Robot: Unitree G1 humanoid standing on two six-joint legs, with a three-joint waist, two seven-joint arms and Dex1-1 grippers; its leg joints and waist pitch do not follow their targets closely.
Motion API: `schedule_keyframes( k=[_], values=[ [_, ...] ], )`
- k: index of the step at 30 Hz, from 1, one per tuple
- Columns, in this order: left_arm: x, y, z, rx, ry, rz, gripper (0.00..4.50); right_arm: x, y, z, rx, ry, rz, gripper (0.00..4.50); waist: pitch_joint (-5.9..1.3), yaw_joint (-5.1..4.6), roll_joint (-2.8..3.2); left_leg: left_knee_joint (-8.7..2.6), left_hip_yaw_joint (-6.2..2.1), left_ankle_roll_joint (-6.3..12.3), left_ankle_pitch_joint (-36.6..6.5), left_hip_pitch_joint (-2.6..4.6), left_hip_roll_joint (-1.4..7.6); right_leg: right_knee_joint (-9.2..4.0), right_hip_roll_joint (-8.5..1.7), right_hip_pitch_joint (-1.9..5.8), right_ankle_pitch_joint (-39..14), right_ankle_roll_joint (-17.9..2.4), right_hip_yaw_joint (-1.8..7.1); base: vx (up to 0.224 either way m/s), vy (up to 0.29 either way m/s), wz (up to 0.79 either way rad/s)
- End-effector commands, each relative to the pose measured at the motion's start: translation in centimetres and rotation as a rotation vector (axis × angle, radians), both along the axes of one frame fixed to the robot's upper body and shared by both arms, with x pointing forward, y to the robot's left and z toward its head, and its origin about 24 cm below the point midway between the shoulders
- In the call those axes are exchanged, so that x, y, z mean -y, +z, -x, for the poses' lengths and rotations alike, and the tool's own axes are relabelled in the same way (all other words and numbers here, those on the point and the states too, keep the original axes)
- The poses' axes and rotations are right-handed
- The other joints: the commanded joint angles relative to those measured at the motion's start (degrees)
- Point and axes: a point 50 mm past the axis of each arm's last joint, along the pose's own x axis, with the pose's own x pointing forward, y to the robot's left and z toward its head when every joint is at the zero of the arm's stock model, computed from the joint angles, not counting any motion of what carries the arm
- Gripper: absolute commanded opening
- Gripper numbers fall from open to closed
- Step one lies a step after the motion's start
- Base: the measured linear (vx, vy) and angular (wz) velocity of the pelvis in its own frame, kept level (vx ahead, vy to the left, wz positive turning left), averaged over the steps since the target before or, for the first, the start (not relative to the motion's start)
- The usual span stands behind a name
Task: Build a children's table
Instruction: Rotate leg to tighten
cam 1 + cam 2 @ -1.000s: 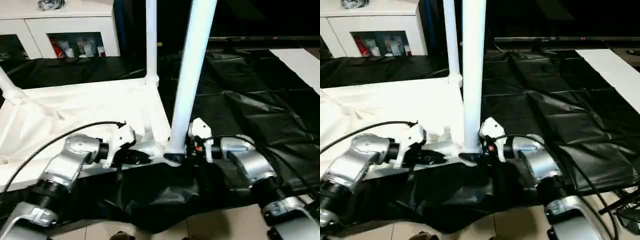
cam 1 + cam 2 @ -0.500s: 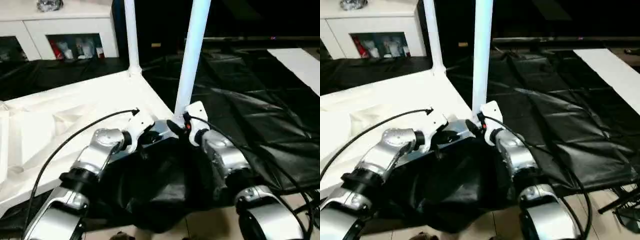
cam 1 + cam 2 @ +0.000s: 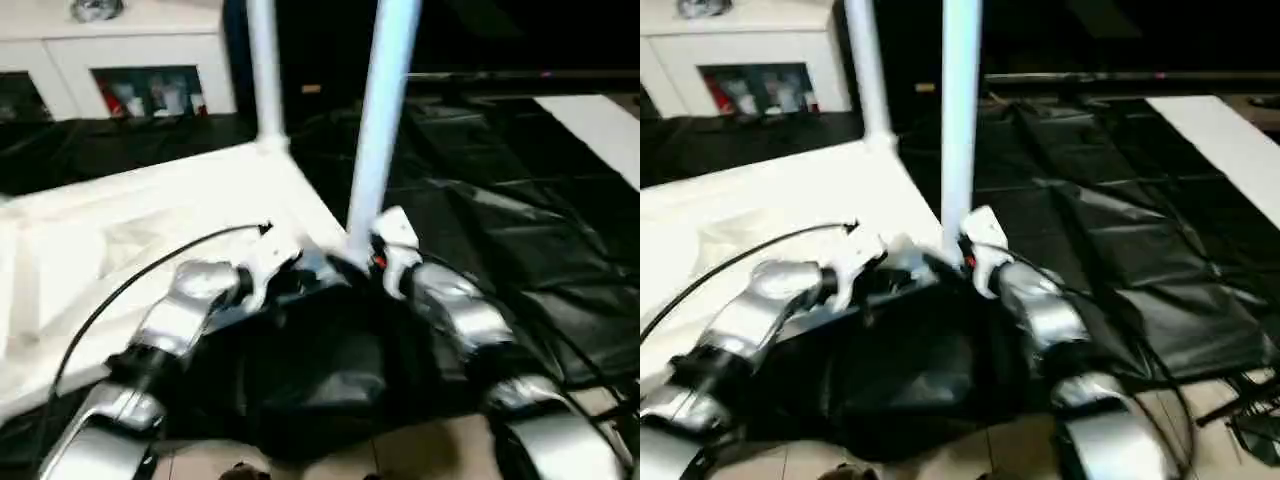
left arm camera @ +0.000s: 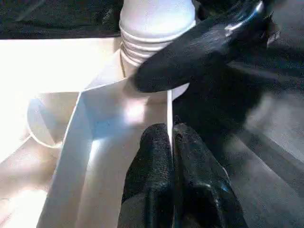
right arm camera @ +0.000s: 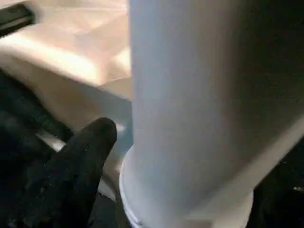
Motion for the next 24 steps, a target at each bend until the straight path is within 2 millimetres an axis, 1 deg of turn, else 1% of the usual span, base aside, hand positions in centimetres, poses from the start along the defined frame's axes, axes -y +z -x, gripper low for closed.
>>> schedule_keyframes(
  k=[1, 2, 4, 5, 6, 8, 9, 11, 13, 16, 17, 18, 21, 23, 24],
  values=[
    [1.2, 0.8, 0.6, 0.024, -0.115, 0.057, 0.0, -1.1, 0.7, 0.9, 0.005, 0.162, -0.013, 3.93, -3.97, 0.21, -0.22, -3.64, -0.4, 3.1, -13.3, 0.97, 2.34, -4.42, -4.52, 2.92, -13.4, -11.6, 2.85, 0.0, 0.0, 0.0],
    [1.1, 0.8, 0.7, 0.019, -0.127, 0.052, 0.0, -0.7, 0.7, 1.0, 0.001, 0.185, -0.005, 3.93, -3.91, 0.23, -0.08, -3.68, -0.38, 2.8, -14.1, 1.08, 2.36, -4.49, -4.53, 2.71, -14.6, -11.5, 2.88, 0.0, 0.0, 0.0],
    [0.7, 0.7, 1.0, 0.008, -0.156, 0.043, 0.0, -0.1, 0.7, 1.3, -0.01, 0.224, 0.006, 3.93, -3.82, 0.36, -0.17, -3.75, -0.44, 2.52, -15.1, 1.21, 2.38, -4.77, -4.59, 2.64, -16.5, -11.1, 2.9, 0.0, 0.0, 0.0],
    [0.4, 0.7, 1.1, 0.0, -0.174, 0.034, 0.0, 0.3, 0.7, 1.5, -0.018, 0.252, 0.015, 3.93, -3.73, 0.4, -0.33, -3.76, -0.44, 2.43, -15.2, 1.06, 2.31, -4.9, -4.63, 2.77, -17.8, -10.6, 2.92, 0.0, 0.0, 0.0],
    [-0.1, 0.6, 1.5, -0.017, -0.2, 0.022, 0.0, 0.9, 0.8, 2.0, -0.031, 0.301, 0.029, 3.93, -3.79, 0.43, -0.29, -3.79, -0.54, 2.27, -15.4, 1.06, 2.32, -4.94, -4.68, 2.75, -19.0, -10.2, 2.86, 0.0, 0.0, 0.0],
    [-0.4, 0.6, 1.7, -0.029, -0.213, 0.016, 0.0, 1.1, 0.8, 2.1, -0.037, 0.319, 0.037, 3.93, -3.78, 0.41, -0.35, -3.79, -0.55, 2.27, -15.1, 0.97, 2.38, -4.9, -4.71, 2.73, -18.9, -10.2, 2.88, 0.0, 0.0, 0.0],
    [-0.5, 0.6, 1.8, -0.033, -0.217, 0.014, 0.0, 1.1, 0.8, 2.1, -0.039, 0.323, 0.039, 3.93, -3.82, 0.48, -0.29, -3.79, -0.54, 2.29, -15.0, 1.07, 2.4, -4.9, -4.64, 2.62, -18.9, -10.2, 2.89, 0.0, 0.0, 0.0],
    [-0.9, 0.5, 2.0, -0.046, -0.23, 0.006, 0.0, 1.3, 0.9, 2.3, -0.049, 0.338, 0.04, 3.66, -3.83, 0.45, -0.3, -3.79, -0.57, 2.24, -14.8, 1.05, 2.33, -4.88, -4.64, 2.63, -18.7, -10.5, 2.83, 0.0, 0.0, 0.0],
    [-1.4, 0.5, 2.1, -0.052, -0.233, -0.006, 0.0, 1.4, 1.0, 2.3, -0.056, 0.345, 0.035, 3.54, -3.85, 0.46, -0.37, -3.81, -0.55, 2.29, -14.5, 1.03, 2.36, -4.8, -4.55, 2.61, -18.1, -10.8, 2.83, 0.0, 0.0, 0.0],
    [-1.7, 0.5, 2.2, -0.06, -0.236, -0.009, 0.0, 1.2, 1.1, 2.4, -0.063, 0.356, 0.026, 3.24, -3.91, 0.48, -0.35, -3.77, -0.54, 2.24, -14.1, 0.99, 2.33, -4.65, -4.57, 2.65, -17.3, -10.9, 2.83, 0.0, 0.0, 0.0],
    [-1.7, 0.5, 2.2, -0.06, -0.236, -0.009, 0.0, 1.2, 1.1, 2.4, -0.063, 0.356, 0.026, 3.17, -3.9, 0.48, -0.32, -3.79, -0.55, 2.23, -14.1, 1.01, 2.35, -4.66, -4.59, 2.62, -17.2, -10.9, 2.83, 0.0, 0.0, 0.0],
    [-1.8, 0.5, 2.2, -0.062, -0.237, -0.007, 0.0, 1.2, 1.1, 2.4, -0.065, 0.361, 0.022, 3.1, -3.88, 0.48, -0.52, -3.78, -0.54, 2.22, -13.8, 0.94, 2.28, -4.64, -4.6, 2.72, -17.3, -10.8, 2.81, 0.0, 0.0, 0.0],
    [-1.8, 0.5, 2.2, -0.065, -0.234, 0.0, 0.0, 1.0, 1.0, 2.5, -0.082, 0.37, 0.01, 2.83, -3.86, 0.51, -0.43, -3.79, -0.53, 2.16, -14.0, 1.0, 2.3, -4.74, -4.63, 2.63, -17.9, -10.7, 2.82, 0.0, 0.0, 0.0],
    [-1.5, 0.5, 2.1, -0.057, -0.214, 0.017, 0.0, 0.8, 0.8, 2.6, -0.093, 0.367, -0.001, 2.83, -3.88, 0.49, -0.53, -3.77, -0.51, 2.08, -14.0, 1.04, 2.31, -4.77, -4.64, 2.62, -18.0, -10.6, 2.85, 0.0, 0.0, 0.0],
    [-1.2, 0.6, 1.9, -0.05, -0.183, 0.038, 0.0, 0.6, 0.6, 2.6, -0.096, 0.333, -0.021, 2.75, -3.9, 0.49, -0.48, -3.75, -0.51, 2.07, -13.9, 1.04, 2.32, -4.7, -4.65, 2.6, -17.8, -10.6, 2.87, 0.0, 0.0, 0.0]
  ],
)
